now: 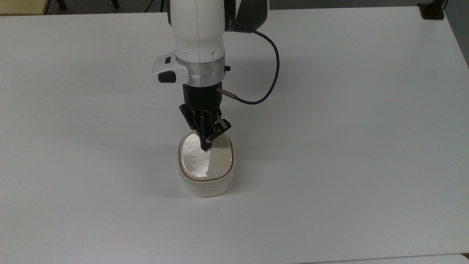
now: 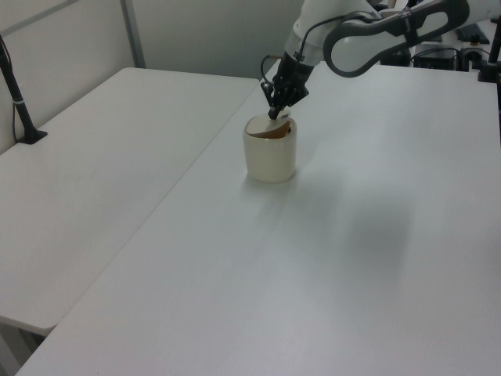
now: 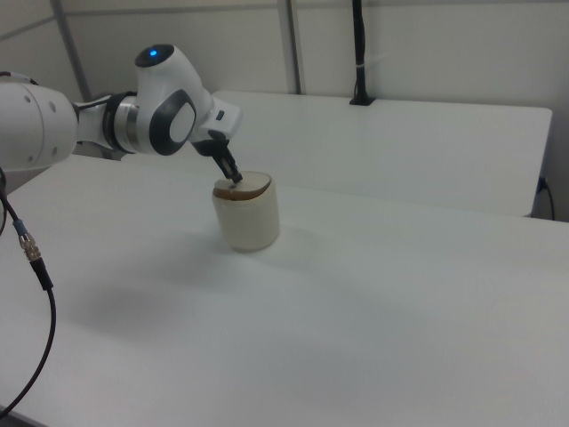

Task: Close the trash bin

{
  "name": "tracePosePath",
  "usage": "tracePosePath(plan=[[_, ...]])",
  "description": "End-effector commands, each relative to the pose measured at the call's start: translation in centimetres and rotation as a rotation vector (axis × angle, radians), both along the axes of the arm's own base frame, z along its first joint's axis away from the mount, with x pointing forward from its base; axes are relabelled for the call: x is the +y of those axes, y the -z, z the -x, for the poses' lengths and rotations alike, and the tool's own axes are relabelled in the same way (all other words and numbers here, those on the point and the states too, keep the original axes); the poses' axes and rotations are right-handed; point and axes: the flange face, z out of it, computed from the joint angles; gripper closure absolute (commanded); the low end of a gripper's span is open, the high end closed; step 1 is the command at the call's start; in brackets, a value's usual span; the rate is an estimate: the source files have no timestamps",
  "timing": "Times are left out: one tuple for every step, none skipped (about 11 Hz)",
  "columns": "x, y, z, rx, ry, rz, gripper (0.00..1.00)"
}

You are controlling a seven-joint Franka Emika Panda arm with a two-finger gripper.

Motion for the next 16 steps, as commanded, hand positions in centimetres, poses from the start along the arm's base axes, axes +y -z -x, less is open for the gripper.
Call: tracePosePath(plan=[[0.2,1.9,1.6,0.059,-0.066,0.049,1.00],[0.1,2.8,1.9,0.076,-0.069,0.057,1.00],[0.3,4.1,1.8,0.094,-0.079,0.071,1.00],[0.4,4.5,1.8,0.099,-0.082,0.075,1.00],[0.2,4.0,1.7,0.093,-0.077,0.073,1.00],[-0.1,2.6,1.8,0.075,-0.073,0.070,1.00],[-1.3,-0.2,2.6,0.089,-0.062,0.064,0.93],[-2.1,-2.9,4.0,0.128,-0.082,0.071,0.48],[-2.4,-5.6,5.4,0.152,-0.090,0.058,0.15],[-2.7,-8.2,6.8,0.163,-0.106,0.057,0.00],[-3.0,-10.2,8.2,0.185,-0.138,0.067,0.00],[-3.2,-11.9,9.8,0.218,-0.171,0.076,0.00],[-3.7,-13.6,11.5,0.249,-0.196,0.081,0.00],[-3.9,-15.1,13.1,0.277,-0.233,0.089,0.00],[-4.4,-16.2,14.6,0.312,-0.272,0.096,0.00],[-4.5,-16.6,16.1,0.345,-0.363,0.115,0.00]])
